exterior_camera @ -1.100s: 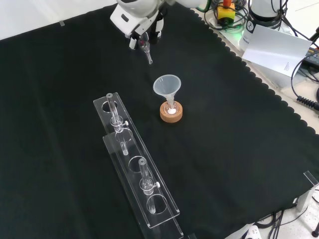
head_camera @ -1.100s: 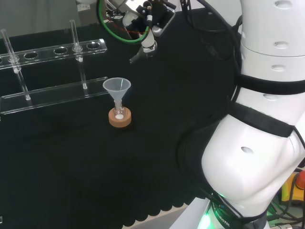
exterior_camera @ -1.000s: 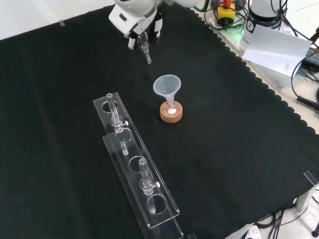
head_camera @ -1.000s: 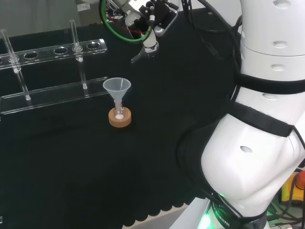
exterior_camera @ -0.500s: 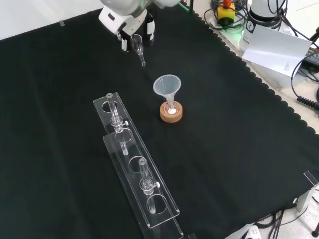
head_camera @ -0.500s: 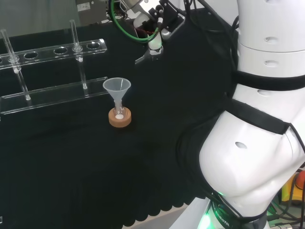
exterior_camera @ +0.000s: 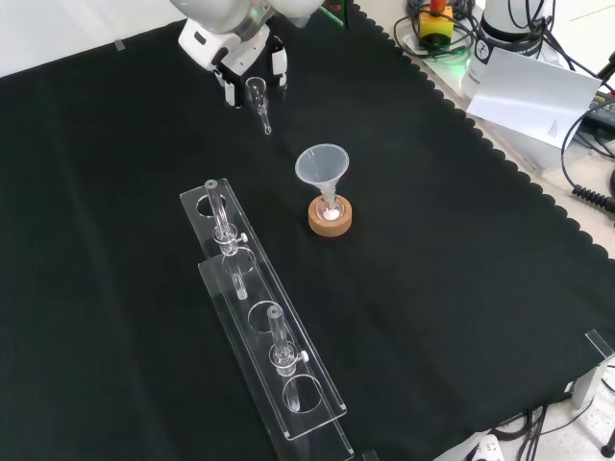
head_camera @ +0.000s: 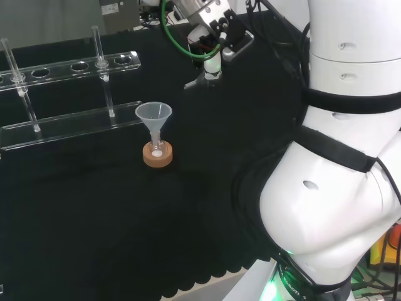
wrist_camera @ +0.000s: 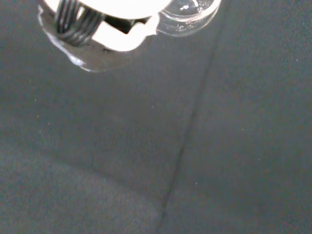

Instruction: Put the weighing funnel back on the table.

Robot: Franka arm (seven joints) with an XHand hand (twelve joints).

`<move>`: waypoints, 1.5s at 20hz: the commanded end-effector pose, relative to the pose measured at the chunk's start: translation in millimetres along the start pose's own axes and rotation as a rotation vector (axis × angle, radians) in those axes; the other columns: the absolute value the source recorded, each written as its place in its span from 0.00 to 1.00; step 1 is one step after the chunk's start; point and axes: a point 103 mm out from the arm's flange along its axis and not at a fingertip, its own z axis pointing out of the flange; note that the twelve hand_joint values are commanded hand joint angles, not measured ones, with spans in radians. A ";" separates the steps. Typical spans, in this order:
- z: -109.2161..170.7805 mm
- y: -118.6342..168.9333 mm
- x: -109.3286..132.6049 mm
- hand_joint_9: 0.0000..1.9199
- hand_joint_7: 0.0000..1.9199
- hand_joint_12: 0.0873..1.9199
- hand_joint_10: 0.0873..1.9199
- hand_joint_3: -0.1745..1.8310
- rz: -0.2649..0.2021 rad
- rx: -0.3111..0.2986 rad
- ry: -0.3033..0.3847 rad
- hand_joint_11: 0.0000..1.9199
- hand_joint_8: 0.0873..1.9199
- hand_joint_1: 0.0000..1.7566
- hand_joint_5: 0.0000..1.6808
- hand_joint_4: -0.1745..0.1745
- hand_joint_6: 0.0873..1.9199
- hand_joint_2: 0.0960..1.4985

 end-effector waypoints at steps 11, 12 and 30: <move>64.3 35.0 -0.1 0.75 0.69 0.35 0.00 0.39 -0.042 0.016 0.077 0.64 0.11 0.64 0.74 0.90 0.34 0.43; 66.9 36.8 0.4 0.75 0.69 0.35 0.00 0.39 -0.044 0.018 0.080 0.64 0.11 0.64 0.74 0.90 0.34 0.43; 104.7 70.9 13.3 0.75 0.68 0.35 0.00 0.39 -0.085 0.073 0.104 0.63 0.11 0.64 0.74 0.89 0.35 0.43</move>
